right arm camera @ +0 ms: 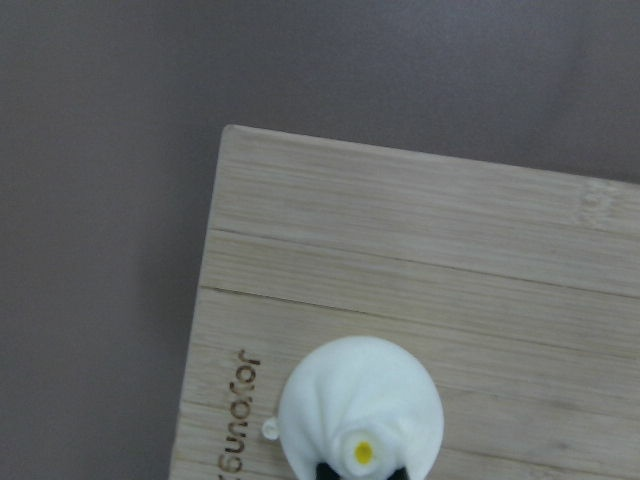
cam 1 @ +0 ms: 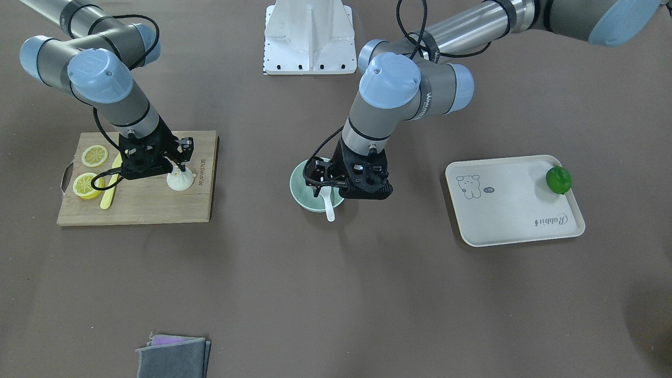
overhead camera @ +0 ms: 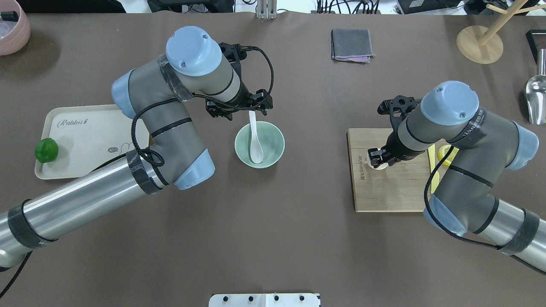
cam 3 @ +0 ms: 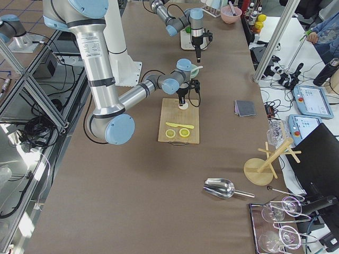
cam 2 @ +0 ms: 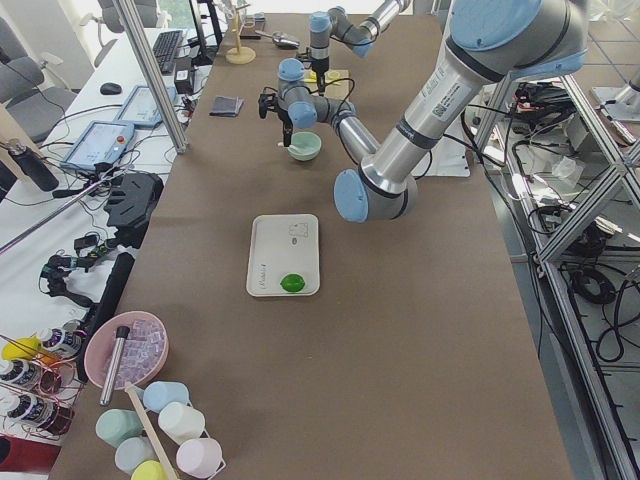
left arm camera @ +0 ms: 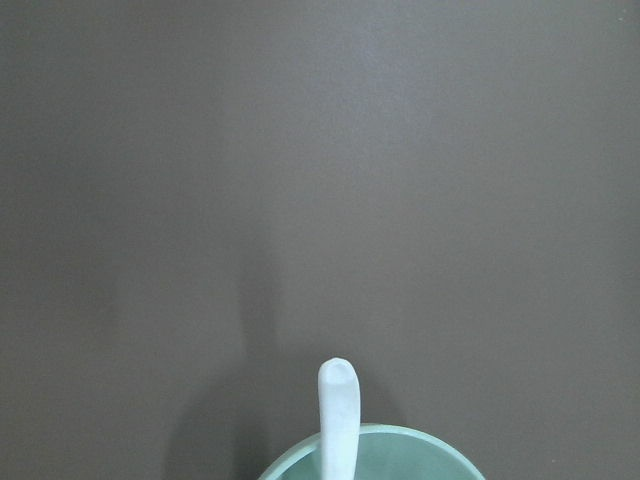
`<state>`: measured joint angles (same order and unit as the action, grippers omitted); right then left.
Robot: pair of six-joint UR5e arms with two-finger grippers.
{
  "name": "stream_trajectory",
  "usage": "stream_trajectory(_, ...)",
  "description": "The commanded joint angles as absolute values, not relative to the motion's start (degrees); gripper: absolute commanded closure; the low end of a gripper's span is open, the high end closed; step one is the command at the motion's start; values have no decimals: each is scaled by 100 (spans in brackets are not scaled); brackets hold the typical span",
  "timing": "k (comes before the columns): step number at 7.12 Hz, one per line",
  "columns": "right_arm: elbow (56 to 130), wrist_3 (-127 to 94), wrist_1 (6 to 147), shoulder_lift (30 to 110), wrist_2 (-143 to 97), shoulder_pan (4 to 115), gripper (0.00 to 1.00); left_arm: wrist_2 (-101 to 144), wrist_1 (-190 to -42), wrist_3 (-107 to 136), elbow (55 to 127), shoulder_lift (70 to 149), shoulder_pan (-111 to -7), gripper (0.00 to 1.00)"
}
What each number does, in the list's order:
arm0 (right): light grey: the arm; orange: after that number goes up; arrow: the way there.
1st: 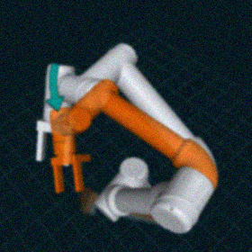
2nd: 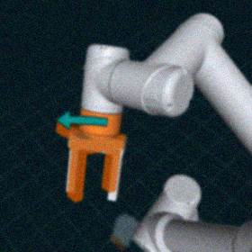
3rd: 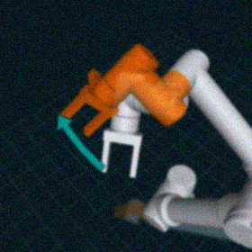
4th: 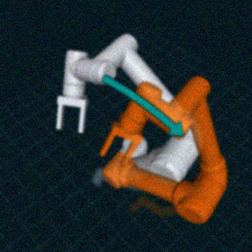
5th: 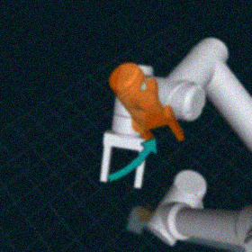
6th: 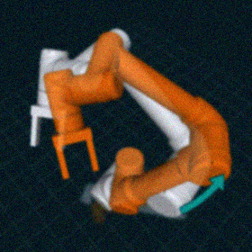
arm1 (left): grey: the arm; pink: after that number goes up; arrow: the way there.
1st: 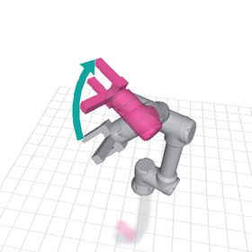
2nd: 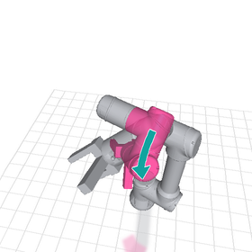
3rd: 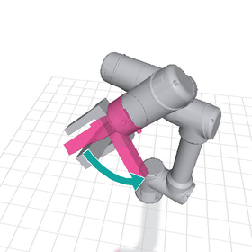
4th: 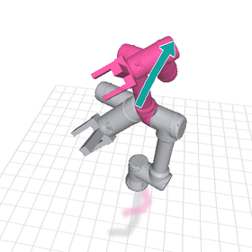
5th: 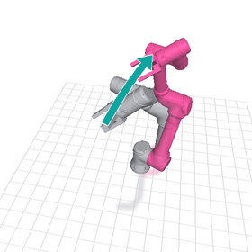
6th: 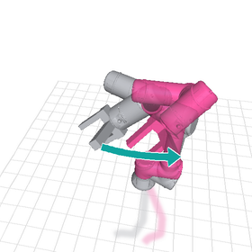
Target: Put spoon and bun in bowl
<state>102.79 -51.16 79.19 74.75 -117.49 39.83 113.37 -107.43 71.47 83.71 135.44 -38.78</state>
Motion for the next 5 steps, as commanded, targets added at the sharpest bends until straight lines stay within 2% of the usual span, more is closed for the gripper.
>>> stream_trajectory(1, 10353, -5167, 7997, 7201, -11812, 4104, 100, 11791, -10740, 7102, 8962, 12976, -4216, 2)
stream_trajectory(3, 10459, -5429, 8016, 6744, -11795, 4096, 100, 12470, -10749, 6508, 9760, 12178, -4788, 2)
stream_trajectory(4, 10433, -6041, 8103, 6271, -11734, 3896, 100, 12480, -10749, 6104, 10278, 11564, -4938, 2)
stream_trajectory(5, 10389, -6351, 8486, 5736, -11377, 3589, 100, 12768, -10749, 5430, 10475, 11044, -5331, 2)
